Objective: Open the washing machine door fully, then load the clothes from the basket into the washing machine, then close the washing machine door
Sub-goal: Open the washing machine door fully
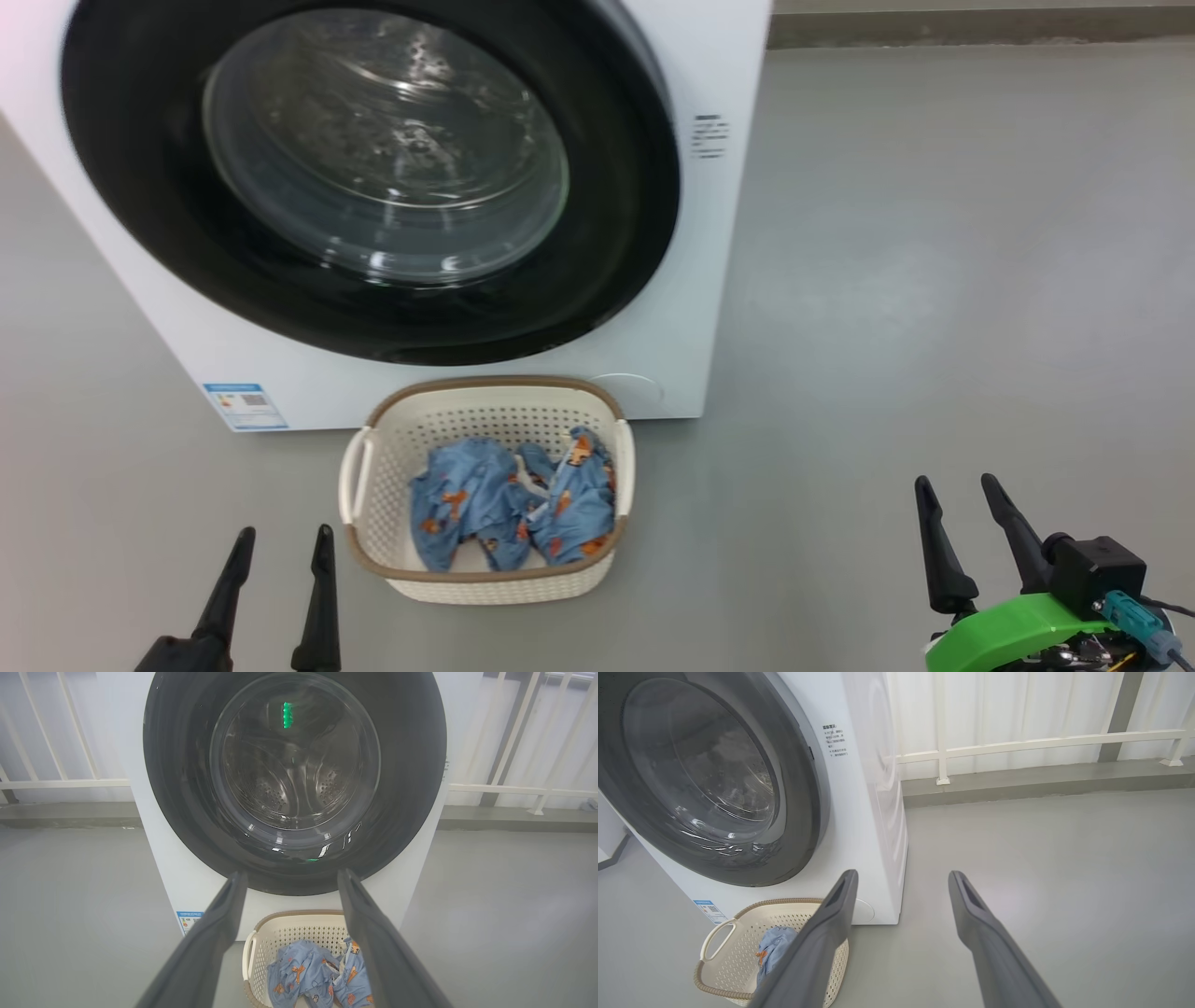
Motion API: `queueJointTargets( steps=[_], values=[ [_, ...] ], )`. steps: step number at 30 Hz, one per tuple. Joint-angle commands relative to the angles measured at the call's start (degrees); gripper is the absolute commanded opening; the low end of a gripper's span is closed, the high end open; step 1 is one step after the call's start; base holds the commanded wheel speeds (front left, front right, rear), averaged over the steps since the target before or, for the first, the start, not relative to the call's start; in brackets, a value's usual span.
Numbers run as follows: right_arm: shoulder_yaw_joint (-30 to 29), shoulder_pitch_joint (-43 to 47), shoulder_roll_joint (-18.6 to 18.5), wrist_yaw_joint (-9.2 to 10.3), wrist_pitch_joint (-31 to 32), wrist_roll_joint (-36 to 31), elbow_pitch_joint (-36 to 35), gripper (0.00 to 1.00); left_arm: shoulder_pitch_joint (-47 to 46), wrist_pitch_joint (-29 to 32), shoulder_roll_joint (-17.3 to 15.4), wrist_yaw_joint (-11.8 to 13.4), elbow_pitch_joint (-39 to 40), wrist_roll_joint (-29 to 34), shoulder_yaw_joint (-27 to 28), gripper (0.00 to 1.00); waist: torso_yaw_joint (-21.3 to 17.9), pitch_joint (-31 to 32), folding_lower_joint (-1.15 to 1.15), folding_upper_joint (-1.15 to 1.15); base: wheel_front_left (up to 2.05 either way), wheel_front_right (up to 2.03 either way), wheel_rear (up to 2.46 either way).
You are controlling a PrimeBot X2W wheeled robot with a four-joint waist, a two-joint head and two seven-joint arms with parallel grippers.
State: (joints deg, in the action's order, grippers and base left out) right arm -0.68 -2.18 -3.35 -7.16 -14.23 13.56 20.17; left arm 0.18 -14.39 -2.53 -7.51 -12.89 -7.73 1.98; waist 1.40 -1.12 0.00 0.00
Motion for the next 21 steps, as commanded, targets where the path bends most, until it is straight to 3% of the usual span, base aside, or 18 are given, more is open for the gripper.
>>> queueJointTargets(
  steps=[1,7,14,15,16,17,18,19,21],
  values=[
    [0.81,-2.23,-0.36,-0.33,-0.77,-0.55,-1.46,1.0,-1.97,-0.61,-0.4,0.12,1.92,-0.33,1.76,1.0,0.02,-0.05,0.0,0.0,0.94,0.94,-1.88],
    [0.59,-2.36,-0.33,-0.33,-0.77,-0.68,-1.55,1.0,-1.82,-0.61,-0.38,0.07,1.77,-0.51,1.55,1.0,0.21,0.02,0.0,0.0,0.67,0.67,-1.33],
    [0.54,-2.31,-0.28,-0.33,-0.77,-0.77,-1.63,1.0,-1.68,-0.61,-0.37,0.05,1.65,-0.56,1.18,1.0,0.78,0.11,0.0,0.0,0.17,0.17,-0.34],
    [0.58,-2.36,-0.27,-0.33,-0.77,-0.66,-1.61,0.93,-1.7,-0.61,-0.36,0.05,1.61,-0.58,1.13,1.0,0.89,0.1,0.0,0.0,0.0,0.0,0.0],
    [0.69,-2.43,-0.26,-0.33,-0.77,-0.46,-1.56,0.49,-1.72,-0.61,-0.36,0.04,1.56,-0.61,1.09,1.0,1.0,0.08,0.0,0.0,0.0,0.0,0.0],
    [0.69,-2.43,-0.26,-0.33,-0.77,-0.46,-1.56,0.49,-1.72,-0.61,-0.36,0.04,1.56,-0.61,1.09,1.0,1.0,0.08,0.0,0.0,0.0,0.0,0.0],
    [0.82,-2.56,-0.28,-0.33,-0.77,-0.28,-1.48,0.19,-1.73,-0.61,-0.36,0.04,1.51,-0.66,1.05,1.0,1.1,0.06,0.0,0.0,0.0,0.0,0.0],
    [0.94,-2.74,-0.28,-0.33,-0.77,-0.06,-1.45,0.0,-1.73,-0.61,-0.36,0.04,1.46,-0.76,1.0,1.0,1.2,0.05,0.0,0.0,0.0,0.0,0.0],
    [0.96,-3.2,-0.23,-0.33,-0.77,0.76,-1.58,0.0,-1.67,-0.61,-0.36,0.04,1.37,-1.03,0.83,1.0,1.37,0.07,0.0,0.0,0.0,0.0,0.0]
  ],
)
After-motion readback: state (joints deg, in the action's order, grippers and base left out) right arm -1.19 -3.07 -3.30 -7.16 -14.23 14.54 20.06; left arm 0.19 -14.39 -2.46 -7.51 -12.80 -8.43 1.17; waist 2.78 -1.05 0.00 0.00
